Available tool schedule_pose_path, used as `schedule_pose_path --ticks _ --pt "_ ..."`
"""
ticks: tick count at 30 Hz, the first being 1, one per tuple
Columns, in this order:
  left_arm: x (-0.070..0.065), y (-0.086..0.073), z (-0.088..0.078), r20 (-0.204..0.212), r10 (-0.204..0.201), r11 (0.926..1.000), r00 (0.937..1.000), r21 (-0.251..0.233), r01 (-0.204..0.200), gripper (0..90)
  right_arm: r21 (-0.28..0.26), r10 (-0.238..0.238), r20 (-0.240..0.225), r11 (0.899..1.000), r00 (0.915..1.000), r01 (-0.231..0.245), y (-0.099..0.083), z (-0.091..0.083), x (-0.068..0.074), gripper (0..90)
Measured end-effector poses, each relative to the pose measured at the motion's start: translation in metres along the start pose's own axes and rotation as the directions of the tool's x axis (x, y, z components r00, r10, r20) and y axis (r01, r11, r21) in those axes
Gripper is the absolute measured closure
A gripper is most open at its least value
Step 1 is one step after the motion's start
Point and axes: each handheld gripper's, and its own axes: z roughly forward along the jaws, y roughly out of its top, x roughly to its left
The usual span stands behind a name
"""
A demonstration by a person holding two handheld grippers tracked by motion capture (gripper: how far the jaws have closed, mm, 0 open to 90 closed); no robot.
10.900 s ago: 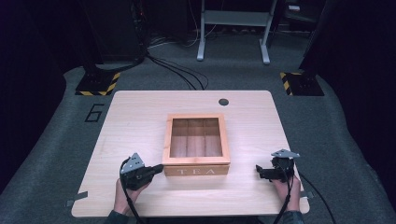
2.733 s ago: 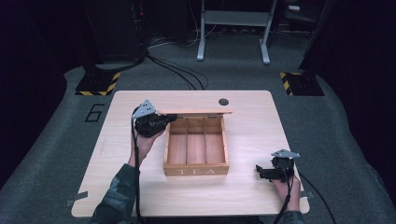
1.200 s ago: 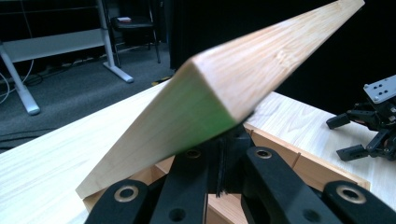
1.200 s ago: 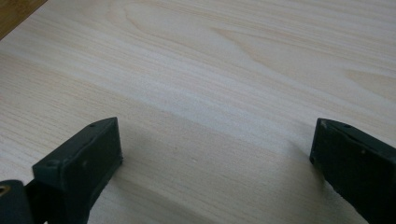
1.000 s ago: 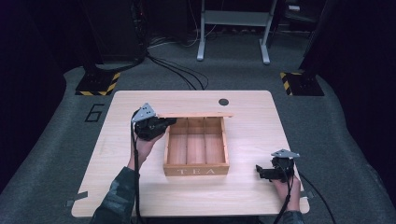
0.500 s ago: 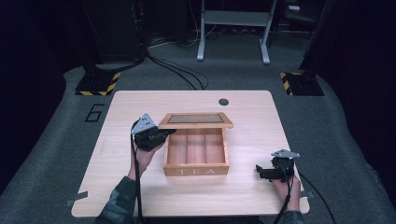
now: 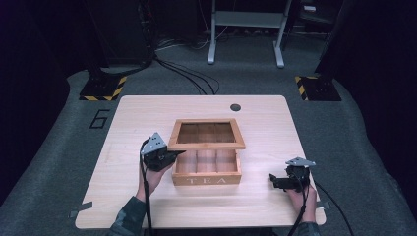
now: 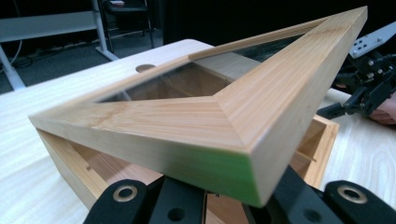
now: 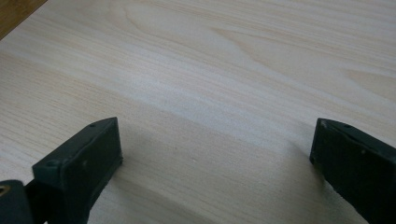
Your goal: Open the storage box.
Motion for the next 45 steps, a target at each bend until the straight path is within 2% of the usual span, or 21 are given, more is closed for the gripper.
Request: schedule_pose_path --ticks 6,10,17,20,23,25,26,29,32,34,37,42,45 --pt "-0.007 -0.018 0.001 -0.009 -0.002 0.9997 1.0 0.026 0.002 88.2 0.0 0.0 0.0 1.0 1.0 0.0 0.0 0.0 0.0 1.6" --pt "-0.011 -0.034 0.003 -0.014 -0.022 0.9989 0.9997 0.041 0.023 88.1 0.0 0.0 0.0 1.0 1.0 0.0 0.0 0.0 0.0 1.6" --pt "-0.014 -0.048 -0.002 -0.017 -0.056 0.997 0.9983 0.053 0.057 88.3 0.0 0.0 0.0 1.0 1.0 0.0 0.0 0.0 0.0 1.6" --pt "-0.014 -0.053 -0.005 -0.027 -0.055 0.9966 0.9981 0.061 0.057 87.9 0.001 0.003 0.0 1.0 1.0 -0.003 0.0 0.0 0.0 1.6" --pt "-0.016 -0.057 -0.009 -0.034 -0.048 0.9963 0.9983 0.07 0.05 87.0 0.0 0.0 0.0 1.0 1.0 0.0 0.0 0.0 0.0 1.6" --pt "-0.017 -0.06 -0.011 -0.033 -0.059 0.9954 0.9977 0.074 0.061 86.9 0.0 0.0 0.0 1.0 1.0 0.0 0.0 0.0 0.0 1.6" --pt "-0.018 -0.059 -0.012 -0.043 -0.051 0.9966 0.9978 0.063 0.054 87.3 0.002 0.004 0.0 1.0 1.0 -0.004 0.0 0.0 0.0 1.6" --pt "-0.02 -0.058 -0.014 -0.045 -0.045 0.9965 0.998 0.069 0.048 87.2 0.0 0.0 0.0 1.0 1.0 0.0 0.0 0.0 0.0 1.6" --pt "-0.022 -0.058 -0.018 -0.043 -0.05 0.9962 0.9978 0.069 0.053 87.3 0.001 0.003 0.0 1.0 1.0 -0.003 0.0 0.0 0.0 1.6" --pt "-0.022 -0.058 -0.022 -0.048 -0.035 0.9967 0.9982 0.071 0.039 87.1 0.0 0.0 0.0 1.0 1.0 0.0 0.0 0.0 0.0 1.6" --pt "-0.023 -0.059 -0.03 -0.044 -0.047 0.9956 0.9979 0.079 0.05 86.4 0.0 0.0 0.0 1.0 1.0 0.0 0.0 0.0 0.0 1.6" --pt "-0.021 -0.065 -0.042 -0.059 -0.066 0.9961 0.9961 0.054 0.069 85.2 0.0 0.002 0.0 1.0 1.0 -0.002 0.0 0.0 0.0 1.6" --pt "-0.022 -0.067 -0.047 -0.061 -0.066 0.996 0.996 0.056 0.069 85.1 0.0 0.0 0.0 1.0 1.0 0.0 0.0 0.0 0.0 1.6"
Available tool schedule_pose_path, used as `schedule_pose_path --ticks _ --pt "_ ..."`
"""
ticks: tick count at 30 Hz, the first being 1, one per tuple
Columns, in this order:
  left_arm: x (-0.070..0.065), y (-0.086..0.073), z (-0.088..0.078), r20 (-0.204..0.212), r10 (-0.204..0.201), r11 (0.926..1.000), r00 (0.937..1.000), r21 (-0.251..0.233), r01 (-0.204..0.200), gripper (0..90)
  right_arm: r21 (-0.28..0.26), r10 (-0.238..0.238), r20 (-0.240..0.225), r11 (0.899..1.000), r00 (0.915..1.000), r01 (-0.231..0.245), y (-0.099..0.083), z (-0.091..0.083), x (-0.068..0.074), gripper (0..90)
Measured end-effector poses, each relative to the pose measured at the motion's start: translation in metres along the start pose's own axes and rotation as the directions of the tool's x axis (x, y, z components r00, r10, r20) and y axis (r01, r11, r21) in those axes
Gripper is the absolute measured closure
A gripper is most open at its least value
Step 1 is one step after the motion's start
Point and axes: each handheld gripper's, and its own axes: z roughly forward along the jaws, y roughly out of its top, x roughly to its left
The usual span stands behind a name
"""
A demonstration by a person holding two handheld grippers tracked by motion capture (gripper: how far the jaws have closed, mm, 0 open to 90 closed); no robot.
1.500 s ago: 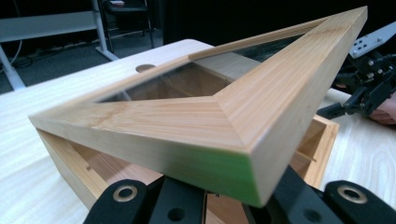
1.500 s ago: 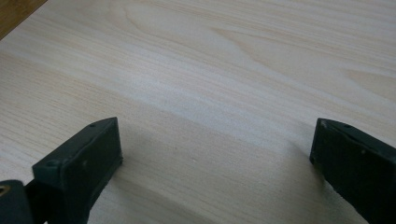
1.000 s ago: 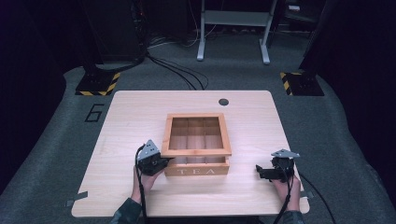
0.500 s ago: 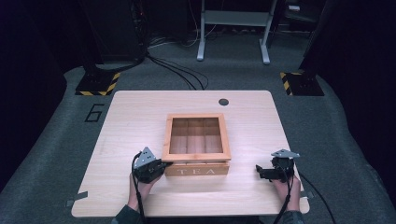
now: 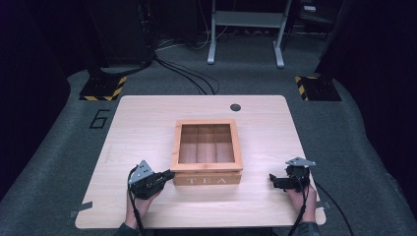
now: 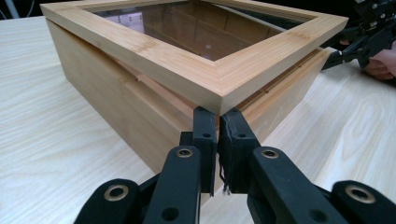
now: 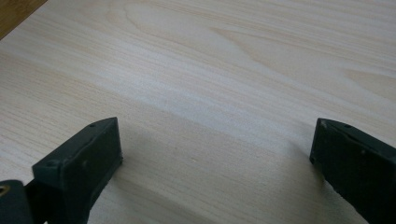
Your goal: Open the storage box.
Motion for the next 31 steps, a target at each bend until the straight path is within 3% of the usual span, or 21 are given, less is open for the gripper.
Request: schedule_pose_path --ticks 3,5,6,8,11,14,17,18,22,27,31 --pt "0.001 -0.003 -0.004 -0.004 -0.005 1.0 1.0 0.004 0.005 84.8 0.001 0.004 0.0 1.0 1.0 -0.004 0.0 0.0 0.0 1.6" --pt "0.002 -0.009 -0.003 -0.007 0.012 0.9987 0.9999 0.05 -0.012 83.4 0.0 0.0 0.0 1.0 1.0 0.0 0.0 0.0 0.0 1.6" --pt "0.002 -0.014 -0.003 -0.002 0.002 0.9981 1.0 0.061 -0.002 82.9 0.0 0.0 0.0 1.0 1.0 0.0 0.0 0.0 0.0 1.6" --pt "0.003 -0.023 -0.005 -0.033 0.001 0.9978 0.9995 0.066 0.001 82.2 0.0 0.004 0.0 1.0 1.0 -0.004 0.0 0.0 0.0 1.6" --pt "0.012 -0.032 -0.013 -0.06 -0.05 0.9965 0.9969 0.064 0.054 80.4 -0.001 -0.001 0.0 1.0 1.0 0.001 0.0 0.0 0.0 1.6" --pt "0.02 -0.041 -0.018 -0.109 -0.07 0.9928 0.9915 0.089 0.08 72.0 0.0 -0.001 0.0 1.0 1.0 0.001 0.0 0.0 0.0 1.6" --pt "0.027 -0.048 -0.021 -0.151 -0.095 0.9869 0.984 0.115 0.113 56.5 -0.001 -0.001 0.0 1.0 1.0 0.001 0.0 0.0 0.0 1.6" --pt "0.028 -0.048 -0.021 -0.154 -0.114 0.984 0.9815 0.118 0.133 51.4 0.0 -0.001 0.0 1.0 1.0 0.001 0.0 0.0 0.0 1.6" --pt "0.032 -0.046 -0.022 -0.168 -0.123 0.9817 0.978 0.123 0.145 35.6 0.0 0.001 0.0 1.0 1.0 -0.001 0.0 0.0 0.0 1.6" --pt "0.037 -0.048 -0.021 -0.176 -0.137 0.9763 0.9748 0.142 0.163 23.5 -0.001 0.003 0.001 1.0 1.0 -0.003 0.0 0.0 0.0 1.6" --pt "0.039 -0.047 -0.02 -0.194 -0.119 0.97 0.9737 0.186 0.156 15.3 0.001 0.005 0.001 1.0 1.0 -0.005 0.0 0.0 0.0 1.7"
